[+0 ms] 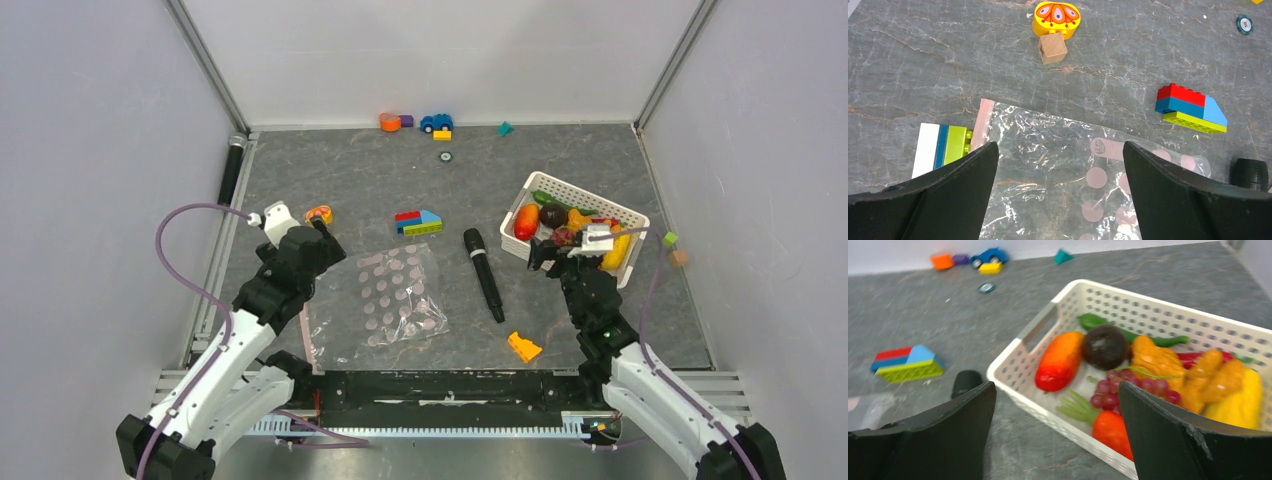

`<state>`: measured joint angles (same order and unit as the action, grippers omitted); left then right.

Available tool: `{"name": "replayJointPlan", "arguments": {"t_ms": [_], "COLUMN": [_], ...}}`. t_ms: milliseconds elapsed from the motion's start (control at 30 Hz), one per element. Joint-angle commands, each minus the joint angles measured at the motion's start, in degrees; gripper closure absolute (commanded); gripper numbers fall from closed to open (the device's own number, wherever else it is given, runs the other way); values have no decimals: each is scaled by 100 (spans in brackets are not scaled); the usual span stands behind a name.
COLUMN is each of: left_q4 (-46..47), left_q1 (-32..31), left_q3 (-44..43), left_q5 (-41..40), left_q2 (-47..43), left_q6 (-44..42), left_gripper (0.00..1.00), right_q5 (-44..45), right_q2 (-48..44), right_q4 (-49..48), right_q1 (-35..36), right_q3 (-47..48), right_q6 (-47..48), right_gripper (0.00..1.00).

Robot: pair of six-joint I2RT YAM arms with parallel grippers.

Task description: Place the food in the zip-top bag and seal the zipper

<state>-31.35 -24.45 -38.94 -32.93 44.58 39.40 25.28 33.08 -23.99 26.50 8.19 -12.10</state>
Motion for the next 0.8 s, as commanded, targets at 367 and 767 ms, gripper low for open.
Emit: {"name": "replayJointPlan", "arguments": {"t_ms": [367,767], "left_q4": [-1770,323], "left_q1": [22,36], "left_q3": [1025,1937], "left_q5": [-1096,-117], "left_q2": [-316,-532], "left_q6": [2640,1822], "left_gripper": [0,0], "right_q5": [-2360,-2298], "right_q2": [1366,1134], "right_q4": [-292,-296], "right_q1": [15,13], "right_q3": [757,655], "right_q6": [247,294], "right_gripper": [2,2]}}
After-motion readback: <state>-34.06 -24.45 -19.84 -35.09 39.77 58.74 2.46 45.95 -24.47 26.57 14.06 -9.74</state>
